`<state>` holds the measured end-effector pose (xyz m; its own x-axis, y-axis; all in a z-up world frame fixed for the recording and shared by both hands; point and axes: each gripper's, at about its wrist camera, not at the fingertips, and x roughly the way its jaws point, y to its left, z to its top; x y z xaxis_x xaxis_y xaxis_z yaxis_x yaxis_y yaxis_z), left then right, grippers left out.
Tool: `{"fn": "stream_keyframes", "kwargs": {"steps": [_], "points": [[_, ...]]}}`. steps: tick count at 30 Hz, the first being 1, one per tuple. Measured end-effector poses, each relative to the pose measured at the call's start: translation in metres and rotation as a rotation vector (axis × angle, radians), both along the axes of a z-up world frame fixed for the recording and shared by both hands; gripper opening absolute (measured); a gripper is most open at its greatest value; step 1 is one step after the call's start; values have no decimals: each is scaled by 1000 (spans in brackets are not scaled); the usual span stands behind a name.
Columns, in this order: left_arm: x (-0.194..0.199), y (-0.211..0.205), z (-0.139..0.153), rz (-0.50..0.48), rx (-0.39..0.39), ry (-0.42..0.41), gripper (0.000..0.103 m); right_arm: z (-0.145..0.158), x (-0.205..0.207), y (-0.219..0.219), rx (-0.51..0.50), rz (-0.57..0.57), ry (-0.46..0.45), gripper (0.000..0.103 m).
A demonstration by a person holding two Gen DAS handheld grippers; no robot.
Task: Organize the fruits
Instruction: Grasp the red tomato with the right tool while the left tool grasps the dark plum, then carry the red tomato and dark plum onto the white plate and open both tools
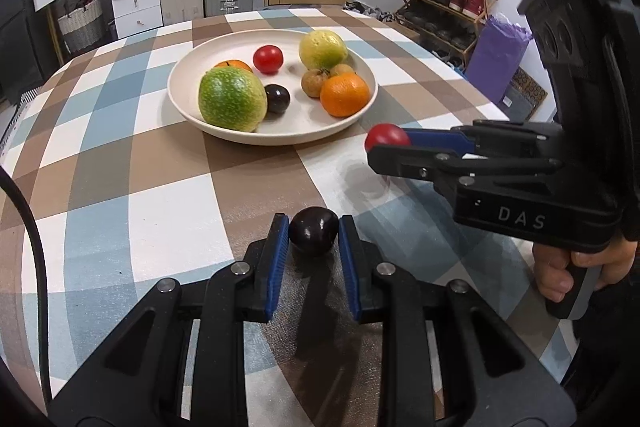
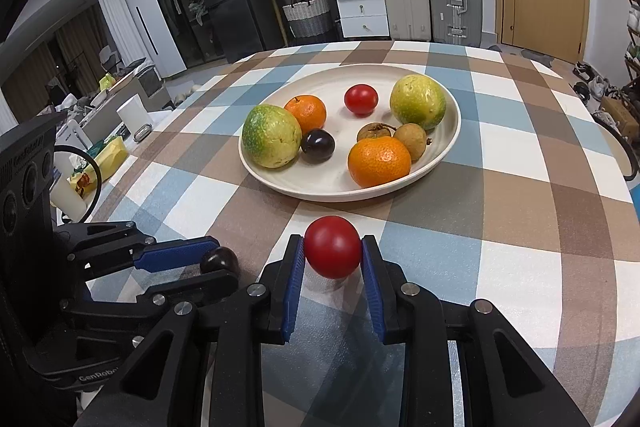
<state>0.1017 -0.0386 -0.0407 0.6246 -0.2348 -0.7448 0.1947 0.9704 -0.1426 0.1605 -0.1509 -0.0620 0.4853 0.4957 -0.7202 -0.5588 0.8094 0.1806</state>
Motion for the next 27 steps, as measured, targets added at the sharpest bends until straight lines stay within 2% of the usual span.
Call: {"fn": "stream_keyframes", "kwargs": {"steps": [9, 27], "points": [[3, 16, 16, 54, -51, -54, 23, 8, -2, -3, 30, -2, -29, 29], [38, 20, 38, 101, -53, -117, 23, 31, 9, -20, 83, -31, -92, 29]]}}
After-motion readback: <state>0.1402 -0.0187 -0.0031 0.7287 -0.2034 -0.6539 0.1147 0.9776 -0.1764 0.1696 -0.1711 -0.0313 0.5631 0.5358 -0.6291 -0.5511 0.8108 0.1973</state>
